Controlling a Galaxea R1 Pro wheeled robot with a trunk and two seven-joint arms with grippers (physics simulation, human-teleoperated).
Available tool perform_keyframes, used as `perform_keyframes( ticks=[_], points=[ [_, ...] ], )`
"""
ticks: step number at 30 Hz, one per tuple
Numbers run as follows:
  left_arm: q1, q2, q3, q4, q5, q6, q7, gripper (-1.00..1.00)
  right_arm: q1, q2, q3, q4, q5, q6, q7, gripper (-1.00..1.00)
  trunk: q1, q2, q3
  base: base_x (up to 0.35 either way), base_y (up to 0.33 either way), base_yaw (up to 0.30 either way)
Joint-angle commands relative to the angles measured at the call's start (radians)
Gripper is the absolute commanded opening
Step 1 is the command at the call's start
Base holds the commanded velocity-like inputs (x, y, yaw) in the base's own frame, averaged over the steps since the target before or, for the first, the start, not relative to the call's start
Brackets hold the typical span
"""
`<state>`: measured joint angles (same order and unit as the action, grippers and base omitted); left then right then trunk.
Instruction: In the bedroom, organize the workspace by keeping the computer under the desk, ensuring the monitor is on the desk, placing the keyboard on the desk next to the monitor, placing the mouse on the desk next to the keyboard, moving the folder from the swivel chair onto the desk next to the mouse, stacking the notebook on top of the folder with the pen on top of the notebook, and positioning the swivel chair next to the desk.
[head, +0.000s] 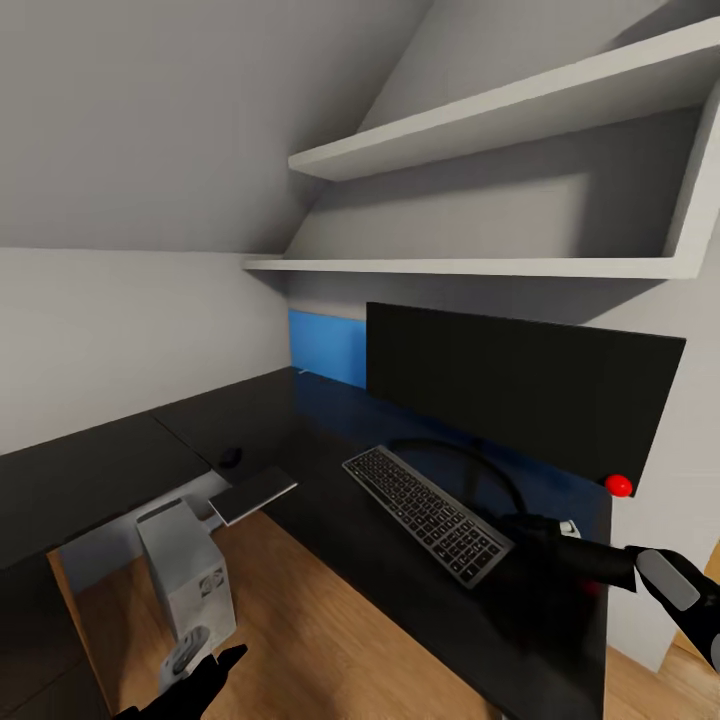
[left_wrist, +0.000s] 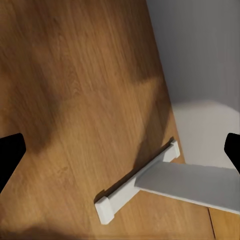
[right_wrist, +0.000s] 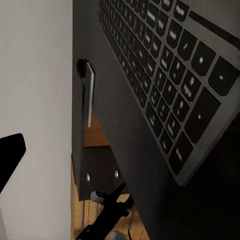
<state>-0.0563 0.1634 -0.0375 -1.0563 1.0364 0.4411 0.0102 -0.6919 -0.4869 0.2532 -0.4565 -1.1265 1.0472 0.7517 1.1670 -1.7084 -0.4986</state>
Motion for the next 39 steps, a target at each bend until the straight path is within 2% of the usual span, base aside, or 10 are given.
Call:
perform_keyframes(
  ticks=[1,28,37,39],
  points=[
    [0.000,0.001,-0.001,-0.001,0.005,0.002,0.001,1.00,-0.001,-0.001,0.005,0.001,0.004,0.000,0.009,1.00,0.000,-0.001,-0.001,-0.023,-0.008,0.000],
    [0.000,0.000,-0.003,-0.001,-0.004,0.002,0.007,1.00,0.000,-0.022,0.000,-0.054,0.004,0.000,0.008,1.00,0.000,-0.001,-0.001,-0.003,-0.001,0.000],
    [0.000,-0.002,-0.002,-0.001,0.004,0.003,0.002,1.00,0.003,-0.023,0.003,-0.138,0.005,-0.060,0.000,1.00,0.000,-0.001,-0.001,0.000,0.000,0.000],
    [0.000,-0.003,-0.001,-0.001,0.005,0.003,0.003,1.00,0.003,-0.023,0.004,-0.145,0.005,-0.062,0.000,1.00,-0.008,0.013,0.005,0.000,0.000,0.000]
  ],
)
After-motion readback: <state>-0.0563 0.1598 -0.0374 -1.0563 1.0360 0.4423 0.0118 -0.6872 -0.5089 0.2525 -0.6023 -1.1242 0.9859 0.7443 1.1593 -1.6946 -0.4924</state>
